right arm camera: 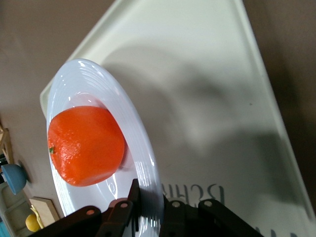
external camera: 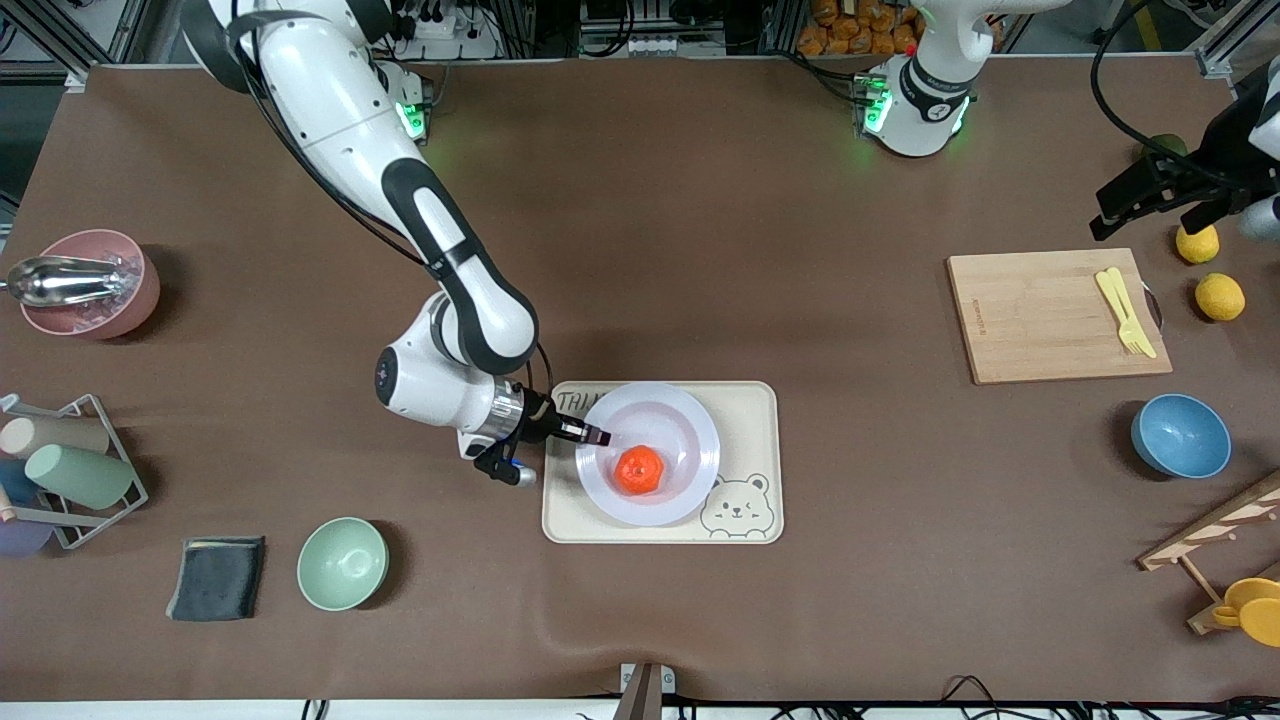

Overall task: Place orange and plate with both arms
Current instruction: 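Open the right gripper and draw it back from the plate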

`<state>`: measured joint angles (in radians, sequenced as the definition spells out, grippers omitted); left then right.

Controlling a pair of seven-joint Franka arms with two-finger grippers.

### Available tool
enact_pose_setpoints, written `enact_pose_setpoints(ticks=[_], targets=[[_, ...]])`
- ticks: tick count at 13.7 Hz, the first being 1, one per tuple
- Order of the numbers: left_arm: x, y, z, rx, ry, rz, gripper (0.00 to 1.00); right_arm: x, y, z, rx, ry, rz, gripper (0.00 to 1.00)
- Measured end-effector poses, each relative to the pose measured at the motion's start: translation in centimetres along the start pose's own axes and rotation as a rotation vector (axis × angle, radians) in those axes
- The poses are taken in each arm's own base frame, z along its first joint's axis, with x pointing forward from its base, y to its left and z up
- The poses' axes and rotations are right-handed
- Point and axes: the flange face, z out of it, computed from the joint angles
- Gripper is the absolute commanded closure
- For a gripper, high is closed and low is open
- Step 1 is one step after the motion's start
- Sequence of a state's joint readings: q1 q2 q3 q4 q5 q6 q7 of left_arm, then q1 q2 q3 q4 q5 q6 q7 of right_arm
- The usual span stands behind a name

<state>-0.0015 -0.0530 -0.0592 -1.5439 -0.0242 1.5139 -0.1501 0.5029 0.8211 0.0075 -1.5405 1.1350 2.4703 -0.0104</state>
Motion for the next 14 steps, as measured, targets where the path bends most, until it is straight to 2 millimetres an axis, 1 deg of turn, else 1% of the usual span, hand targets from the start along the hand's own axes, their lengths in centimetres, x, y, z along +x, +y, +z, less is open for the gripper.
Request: enact_pose_setpoints(ticks=[1, 2, 4, 6, 8, 9, 11, 13, 14], targets=[[0.2, 0.2, 0.1, 0.006, -0.001, 0.005, 0.0, -0.2, 0.1, 0.5, -0.003, -0.006, -0.001, 0.2], [0.3, 0.5, 0.2, 0.01, -0.002, 0.01, 0.0, -0.3, 0.0, 0.8, -0.003, -0.009, -0.003, 0.0], [0.4, 0.5, 0.2, 0.013, -0.003, 0.012, 0.0, -0.2, -0.4, 0.6, 0.003, -0.004, -0.007, 0.0], [0.4, 0.5, -0.1, 0.013, 0.002, 0.012, 0.0, 0.3, -1.2, -0.1, 0.016, 0.009, -0.017, 0.0], [0.4, 0.5, -0.3, 0.013, 0.005, 0.012, 0.0, 1.1, -2.1, -1.9, 0.03, 0.024, -0.028, 0.0], [0.4, 0.5, -0.3, 0.013, 0.004, 0.013, 0.0, 1.7, -2.4, -3.3, 0.036, 0.011, -0.035, 0.0], [0.4, 0.5, -0.3, 0.013, 0.004, 0.012, 0.0, 3.4, -2.3, -7.5, 0.015, -0.049, -0.066, 0.0], [0.4, 0.4, -0.2, 0.013, 0.003, 0.011, 0.0, 5.3, -1.3, -12.8, -0.05, -0.105, -0.111, 0.0], [0.4, 0.4, -0.2, 0.013, 0.002, 0.011, 0.0, 5.9, -0.8, -15.5, -0.091, -0.122, -0.141, 0.0]])
